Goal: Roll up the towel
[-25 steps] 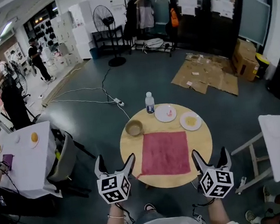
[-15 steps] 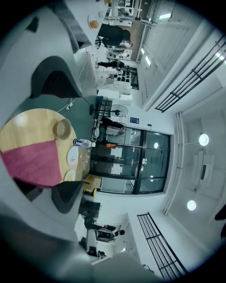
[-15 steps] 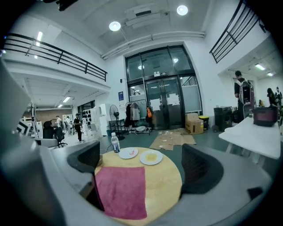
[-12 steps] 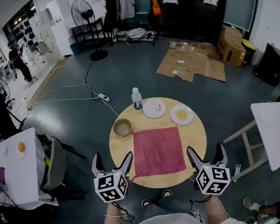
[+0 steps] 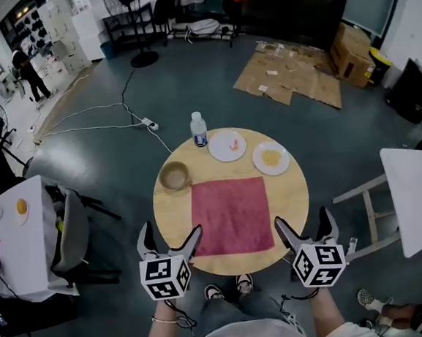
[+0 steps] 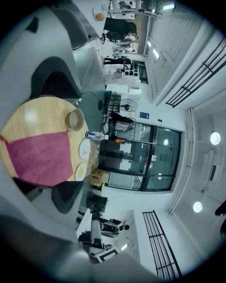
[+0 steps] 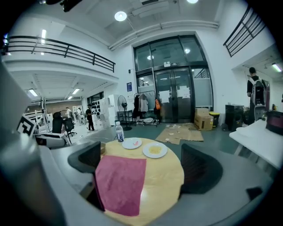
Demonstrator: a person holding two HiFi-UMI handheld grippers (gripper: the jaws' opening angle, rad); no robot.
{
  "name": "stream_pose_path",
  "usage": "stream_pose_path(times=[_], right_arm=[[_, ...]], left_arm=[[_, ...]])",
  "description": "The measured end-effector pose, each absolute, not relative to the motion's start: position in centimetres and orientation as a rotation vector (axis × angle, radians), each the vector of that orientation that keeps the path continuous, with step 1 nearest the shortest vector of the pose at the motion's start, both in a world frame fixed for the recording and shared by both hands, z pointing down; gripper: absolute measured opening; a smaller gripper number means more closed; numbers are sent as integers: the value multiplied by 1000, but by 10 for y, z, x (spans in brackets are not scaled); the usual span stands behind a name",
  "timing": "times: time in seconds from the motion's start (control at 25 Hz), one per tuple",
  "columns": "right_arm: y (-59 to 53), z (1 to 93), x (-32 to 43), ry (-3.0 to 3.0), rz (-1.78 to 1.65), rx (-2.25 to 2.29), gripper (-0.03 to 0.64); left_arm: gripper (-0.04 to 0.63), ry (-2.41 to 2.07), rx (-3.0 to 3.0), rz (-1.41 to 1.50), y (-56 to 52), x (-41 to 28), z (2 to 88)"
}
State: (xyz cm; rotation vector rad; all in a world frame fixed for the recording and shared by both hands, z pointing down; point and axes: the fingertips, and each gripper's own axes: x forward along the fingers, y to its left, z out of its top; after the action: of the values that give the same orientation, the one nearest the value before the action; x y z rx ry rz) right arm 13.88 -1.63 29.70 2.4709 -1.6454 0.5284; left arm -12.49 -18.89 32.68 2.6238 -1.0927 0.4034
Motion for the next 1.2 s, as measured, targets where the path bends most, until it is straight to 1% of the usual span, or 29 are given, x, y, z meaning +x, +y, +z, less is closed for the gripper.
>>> stream_pose_path(times=[0.2,0.36,0.4,0.52,0.72,0.84,0.96,1.2], right_arm=[[-18,325,133,-1691,579,2364,554],[-17,354,126,-1735,631,2243,522],[-16,360,124,-1746,648,2213,507],[-12,378,115,-1780,693,2104,453],[-8,404,100,-1869,730,1901,362],[-4,419,93,-1924,758,1783,324],[2,436,86,-1953,738,1623,286],[11,465,70,-1998,713,1341,241]], left_arm=[[577,-1023,2626,503,-175,-120,354],[575,-896,2640,608,-160,-111,380],[566,-859,2646,642,-156,-110,385],[482,-751,2663,729,-142,-107,399],[403,-563,2683,874,-122,-103,424],[384,-388,2742,1016,-107,-104,439],[345,-225,2782,1157,-94,-108,454],[272,-70,2785,1295,-91,-113,474]])
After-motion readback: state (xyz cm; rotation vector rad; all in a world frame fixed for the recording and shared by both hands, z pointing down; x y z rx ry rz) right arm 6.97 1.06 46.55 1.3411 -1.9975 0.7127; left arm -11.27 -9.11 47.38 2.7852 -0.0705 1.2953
